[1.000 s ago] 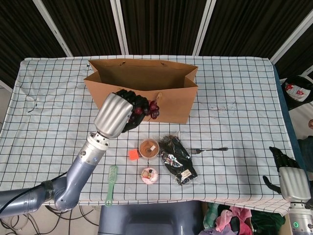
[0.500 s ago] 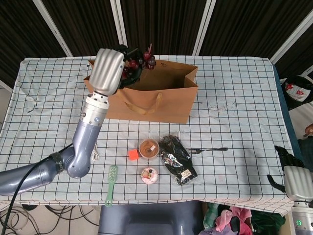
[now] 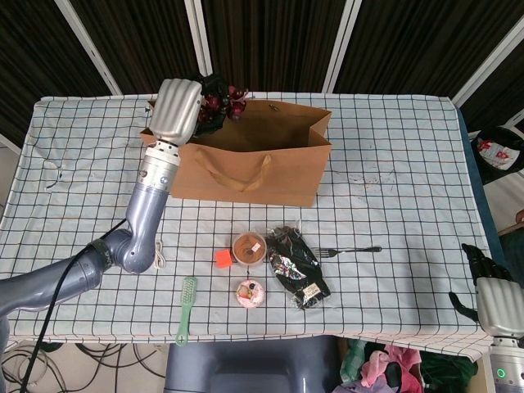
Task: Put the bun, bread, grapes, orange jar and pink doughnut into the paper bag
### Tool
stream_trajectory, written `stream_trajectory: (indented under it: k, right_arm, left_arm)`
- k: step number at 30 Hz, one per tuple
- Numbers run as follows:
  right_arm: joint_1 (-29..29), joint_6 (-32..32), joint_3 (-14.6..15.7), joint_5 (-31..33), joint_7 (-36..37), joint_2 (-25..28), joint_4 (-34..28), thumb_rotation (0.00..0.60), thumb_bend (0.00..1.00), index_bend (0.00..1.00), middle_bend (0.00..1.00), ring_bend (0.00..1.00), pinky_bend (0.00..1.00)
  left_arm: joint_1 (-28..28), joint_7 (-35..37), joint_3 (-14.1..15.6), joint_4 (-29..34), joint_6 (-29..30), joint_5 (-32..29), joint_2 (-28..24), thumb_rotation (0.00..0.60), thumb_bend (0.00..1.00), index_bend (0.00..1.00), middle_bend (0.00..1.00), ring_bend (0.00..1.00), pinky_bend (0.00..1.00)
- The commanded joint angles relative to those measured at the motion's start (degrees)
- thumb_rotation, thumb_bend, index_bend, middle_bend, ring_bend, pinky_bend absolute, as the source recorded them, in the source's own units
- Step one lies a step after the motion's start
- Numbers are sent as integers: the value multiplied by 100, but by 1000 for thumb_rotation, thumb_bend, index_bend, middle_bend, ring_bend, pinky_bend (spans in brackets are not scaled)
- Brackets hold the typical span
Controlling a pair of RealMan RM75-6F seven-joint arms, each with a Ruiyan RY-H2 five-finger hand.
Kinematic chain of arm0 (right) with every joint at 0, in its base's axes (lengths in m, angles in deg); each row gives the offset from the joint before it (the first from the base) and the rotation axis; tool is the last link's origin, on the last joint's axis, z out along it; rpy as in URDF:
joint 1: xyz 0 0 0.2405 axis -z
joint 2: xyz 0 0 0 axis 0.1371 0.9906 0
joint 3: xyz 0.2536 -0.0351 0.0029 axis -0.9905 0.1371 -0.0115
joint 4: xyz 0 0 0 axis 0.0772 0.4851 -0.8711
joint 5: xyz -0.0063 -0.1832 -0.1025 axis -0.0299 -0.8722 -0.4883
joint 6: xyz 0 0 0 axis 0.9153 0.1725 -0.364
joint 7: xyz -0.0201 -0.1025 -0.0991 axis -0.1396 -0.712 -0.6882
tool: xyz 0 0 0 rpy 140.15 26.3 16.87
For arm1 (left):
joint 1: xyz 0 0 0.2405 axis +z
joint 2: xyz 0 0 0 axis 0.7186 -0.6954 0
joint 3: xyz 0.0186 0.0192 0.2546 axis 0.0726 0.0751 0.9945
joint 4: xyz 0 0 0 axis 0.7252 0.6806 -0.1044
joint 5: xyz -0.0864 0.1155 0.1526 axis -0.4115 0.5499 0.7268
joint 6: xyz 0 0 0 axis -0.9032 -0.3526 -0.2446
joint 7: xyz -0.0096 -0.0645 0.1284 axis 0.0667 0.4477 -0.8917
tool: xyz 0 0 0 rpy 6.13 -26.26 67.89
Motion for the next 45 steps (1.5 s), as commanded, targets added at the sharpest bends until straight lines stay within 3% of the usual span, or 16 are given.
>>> stream_trajectory:
  k: [1, 3, 6, 11, 17, 21, 27, 28, 31, 35, 42, 45]
  right_arm:
    - [7, 11, -8, 9, 6, 7, -2, 600, 208, 75, 110, 188, 248]
    - [11, 21, -11, 7, 13, 10, -6, 600, 208, 75, 110, 188, 248]
    - [18, 47, -15, -6, 27, 17, -11, 600, 208, 75, 110, 188, 248]
    - [21, 47, -11, -10, 27, 11, -5, 600, 209, 75, 110, 188, 248]
    - [19, 46, -3, -23, -5, -2, -9, 600, 208, 75, 110, 188, 248]
    - [16, 37, 6, -25, -57, -11, -21, 600, 208, 75, 109, 188, 248]
    - [8, 31, 12, -24, -161, -40, -27, 600, 208, 75, 110, 188, 248]
    - [4, 33, 11, -27, -194, -44, -26, 600, 209, 75, 110, 188, 248]
    - [8, 70, 10, -59, -214, -38, -58, 600, 209, 75, 110, 188, 248]
    - [-14, 33, 64, -161, -161, -17, -130, 600, 208, 75, 110, 188, 248]
    - [-169, -188, 232, -534, 158, 53, -406, 600, 203, 73, 105, 180, 238]
    - [-465, -515, 215, -745, 90, 223, -740, 600, 196, 72, 102, 172, 232]
  left_arm:
    - [-12, -105, 131, 18, -264, -306, -19, 600, 100, 245, 291, 173, 337]
    - [-19, -218, 155, 97, -340, -475, -72, 600, 26, 185, 168, 53, 222]
    - [-32, -444, 161, 288, -341, -748, -189, 600, 0, 162, 97, 1, 165]
    - [65, -242, 46, 745, 25, -608, -363, 600, 0, 162, 102, 1, 164]
    - [685, -103, 198, 2046, 830, 141, -994, 600, 45, 161, 162, 14, 164]
    - [1489, -545, 643, 3005, 1648, 862, -1728, 600, 44, 159, 164, 14, 164]
    - [2530, -1265, 1460, 3932, 2276, 1356, -2576, 600, 46, 159, 164, 15, 164]
    - [2965, -1135, 1916, 4073, 2420, 1592, -2728, 600, 46, 159, 164, 15, 164]
    - [3609, -588, 2608, 3953, 2594, 2161, -2983, 600, 46, 160, 165, 16, 163]
    - [4138, -241, 3181, 3409, 2671, 2493, -3102, 600, 46, 158, 156, 15, 147]
    - [4801, 323, 3367, 2305, 3254, 2616, -2614, 600, 46, 152, 144, 12, 119]
    - [5029, 763, 3439, 2156, 3170, 2371, -2540, 600, 46, 150, 144, 12, 77]
